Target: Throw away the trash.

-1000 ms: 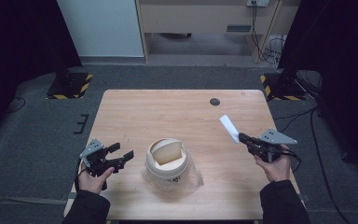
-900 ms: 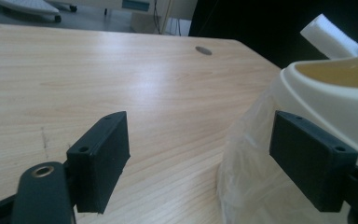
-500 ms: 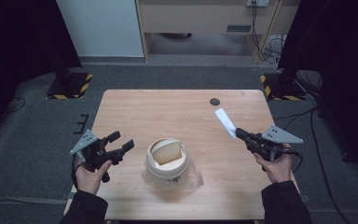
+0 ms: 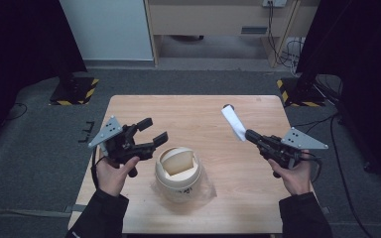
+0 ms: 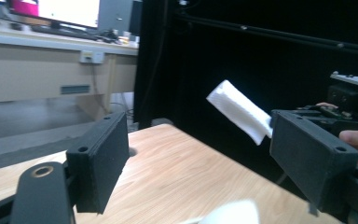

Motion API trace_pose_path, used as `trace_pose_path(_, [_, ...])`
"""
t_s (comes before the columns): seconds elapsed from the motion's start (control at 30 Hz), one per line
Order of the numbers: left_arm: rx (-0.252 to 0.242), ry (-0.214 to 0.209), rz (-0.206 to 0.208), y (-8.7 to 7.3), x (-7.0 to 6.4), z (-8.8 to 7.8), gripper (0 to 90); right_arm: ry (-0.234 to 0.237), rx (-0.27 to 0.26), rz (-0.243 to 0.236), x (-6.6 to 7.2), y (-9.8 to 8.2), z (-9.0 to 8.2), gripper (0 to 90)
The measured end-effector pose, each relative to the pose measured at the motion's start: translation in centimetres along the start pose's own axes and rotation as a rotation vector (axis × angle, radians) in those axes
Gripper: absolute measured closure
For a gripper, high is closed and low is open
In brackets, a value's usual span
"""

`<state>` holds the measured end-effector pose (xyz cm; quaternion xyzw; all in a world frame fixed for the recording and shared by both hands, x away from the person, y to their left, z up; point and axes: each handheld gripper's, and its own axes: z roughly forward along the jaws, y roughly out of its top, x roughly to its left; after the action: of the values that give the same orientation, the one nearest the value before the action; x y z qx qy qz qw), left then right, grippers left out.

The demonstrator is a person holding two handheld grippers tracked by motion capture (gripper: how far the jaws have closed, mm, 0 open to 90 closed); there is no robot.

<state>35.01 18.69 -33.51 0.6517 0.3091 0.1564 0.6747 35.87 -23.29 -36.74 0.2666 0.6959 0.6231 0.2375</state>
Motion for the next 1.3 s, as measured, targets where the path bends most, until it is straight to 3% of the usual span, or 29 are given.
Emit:
trace_pose_path(0.23, [0.016,-0.063,-0.006,0.6,-1.9,3.3,18.8,0.041,-0.041,-0.009,1.0,1.1,0.2,88.1])
trace_pose_path(0.73, [0.015,-0.128,-0.014,1.3,-4.8,7.5,19.0,0.065,-0.070,-0.011,1.4,1.5,-0.2,88.1])
trace_pose_path(1.0, [0.018,-0.145,-0.058,0.7,-5.6,9.8,17.3,0.073,-0.102,-0.009,1.4,1.9,-0.5,88.1])
trace_pose_path(1.3, [0.014,-0.151,-0.102,0.2,-5.5,11.7,14.6,0.105,-0.134,-0.004,1.6,2.2,-0.7,88.1])
